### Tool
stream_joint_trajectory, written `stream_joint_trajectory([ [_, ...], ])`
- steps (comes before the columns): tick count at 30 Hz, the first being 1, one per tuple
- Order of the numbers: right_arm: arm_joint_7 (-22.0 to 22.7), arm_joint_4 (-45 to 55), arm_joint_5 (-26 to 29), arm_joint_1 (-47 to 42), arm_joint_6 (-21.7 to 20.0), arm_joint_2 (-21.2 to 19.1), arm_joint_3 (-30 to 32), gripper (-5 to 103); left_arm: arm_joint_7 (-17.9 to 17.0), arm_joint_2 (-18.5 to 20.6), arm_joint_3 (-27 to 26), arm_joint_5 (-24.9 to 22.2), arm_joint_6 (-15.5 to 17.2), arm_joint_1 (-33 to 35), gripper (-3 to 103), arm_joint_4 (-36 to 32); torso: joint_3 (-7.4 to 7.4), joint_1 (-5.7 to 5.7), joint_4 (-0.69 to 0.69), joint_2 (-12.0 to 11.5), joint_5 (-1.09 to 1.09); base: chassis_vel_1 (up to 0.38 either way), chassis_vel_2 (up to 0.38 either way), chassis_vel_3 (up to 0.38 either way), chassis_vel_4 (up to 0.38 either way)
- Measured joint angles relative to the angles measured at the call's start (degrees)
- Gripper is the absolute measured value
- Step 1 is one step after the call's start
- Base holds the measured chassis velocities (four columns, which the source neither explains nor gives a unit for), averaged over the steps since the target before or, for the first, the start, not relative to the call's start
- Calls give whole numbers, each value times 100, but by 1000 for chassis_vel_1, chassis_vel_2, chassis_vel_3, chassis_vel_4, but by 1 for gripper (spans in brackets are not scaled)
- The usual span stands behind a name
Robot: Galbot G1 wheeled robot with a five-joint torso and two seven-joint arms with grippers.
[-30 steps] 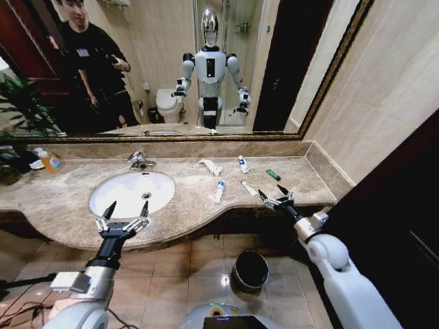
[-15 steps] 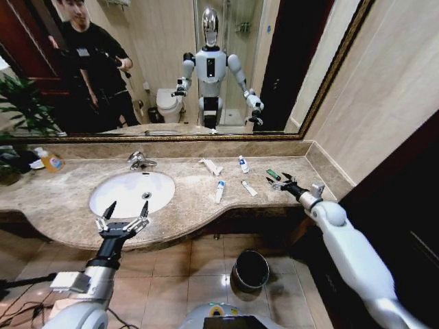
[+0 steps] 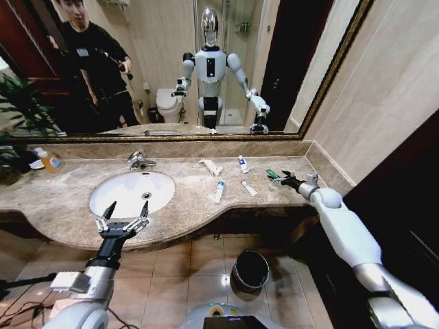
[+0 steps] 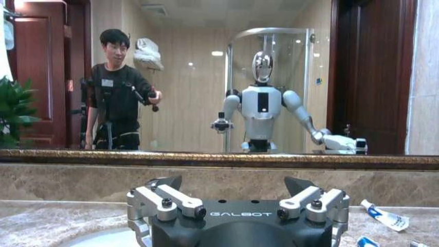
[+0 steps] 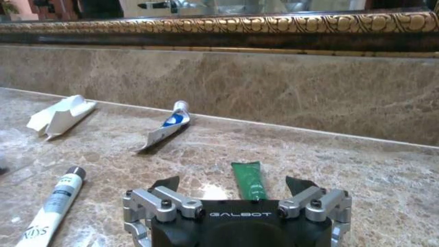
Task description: Pick up the trash from the sink and place it in the trash bin.
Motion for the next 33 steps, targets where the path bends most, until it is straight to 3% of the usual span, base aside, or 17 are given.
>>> stream_joint_trajectory([
  [5,43,-82,41,1,6,14,22,101,0,0,0,0,0,0,100,0,0,0,0,0,0,0,0,0,0],
  [7,62,-87,87,-30,3,8,28,94,0,0,0,0,0,0,100,0,0,0,0,0,0,0,0,0,0],
  [9,67,-95,106,-45,3,7,31,94,0,0,0,0,0,0,100,0,0,0,0,0,0,0,0,0,0],
  [12,93,-105,190,-98,-15,17,55,80,0,0,0,0,0,0,100,0,0,0,0,0,0,0,0,0,0],
  [13,93,-105,190,-98,-15,17,55,80,0,0,0,0,0,0,100,0,0,0,0,0,0,0,0,0,0],
  [16,142,-56,228,-158,-26,38,66,65,0,0,0,0,0,0,100,0,0,0,-1,0,0,0,0,0,0],
  [18,167,-27,244,-173,-33,47,67,65,0,0,0,0,0,0,100,0,0,0,-1,0,0,0,0,0,0],
  [22,318,158,349,-273,-80,60,75,43,0,0,0,0,0,0,100,0,0,0,0,1,0,0,0,0,0],
  [24,333,183,351,-288,-79,58,79,43,0,0,0,0,0,0,100,0,0,0,0,0,1,0,0,0,0],
  [26,412,333,362,-374,-80,29,106,32,0,0,0,0,0,0,100,0,0,0,0,1,1,0,0,0,0],
  [27,412,333,362,-374,-80,29,106,32,0,0,0,0,0,0,100,0,0,0,0,1,1,0,0,0,0],
  [33,584,533,397,-518,-93,-11,137,5,0,0,0,0,0,0,100,0,0,-1,-1,1,0,0,0,0,0],
])
